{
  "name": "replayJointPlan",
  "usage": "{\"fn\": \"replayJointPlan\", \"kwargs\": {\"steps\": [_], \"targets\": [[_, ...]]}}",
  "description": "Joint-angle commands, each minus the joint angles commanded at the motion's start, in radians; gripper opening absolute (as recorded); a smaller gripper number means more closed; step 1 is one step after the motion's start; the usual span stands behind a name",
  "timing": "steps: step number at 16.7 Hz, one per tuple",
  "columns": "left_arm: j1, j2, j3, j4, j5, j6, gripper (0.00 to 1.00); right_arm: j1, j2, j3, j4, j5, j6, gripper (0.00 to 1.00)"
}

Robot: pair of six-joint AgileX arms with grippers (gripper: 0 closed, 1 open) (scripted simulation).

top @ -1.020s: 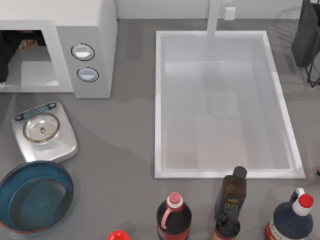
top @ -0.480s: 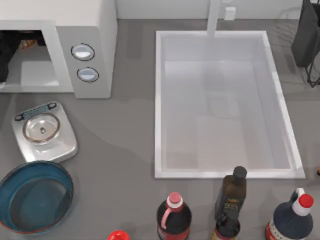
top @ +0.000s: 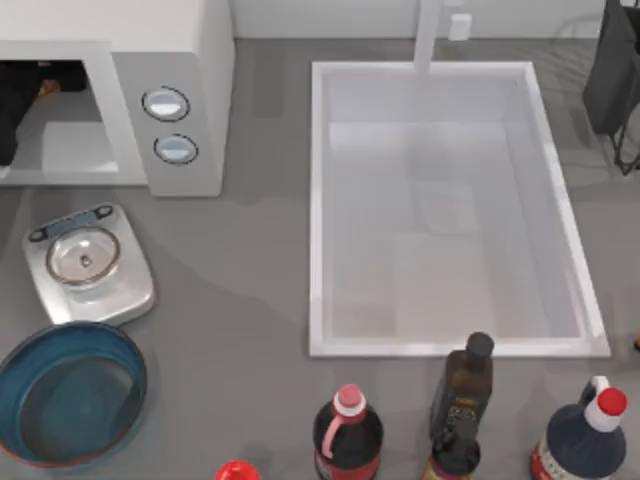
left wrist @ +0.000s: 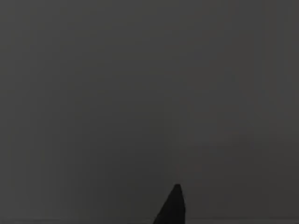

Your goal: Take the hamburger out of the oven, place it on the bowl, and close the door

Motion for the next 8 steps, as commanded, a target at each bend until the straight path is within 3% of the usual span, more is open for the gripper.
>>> {"fn": "replayJointPlan", "kwargs": {"steps": [8], "targets": [[-0.002, -0.161, -0.383, 0.213, 0.026, 0.004, 0.00, 0.000, 0.000, 0.000, 0.000, 0.000, 0.000, 1.00]]}}
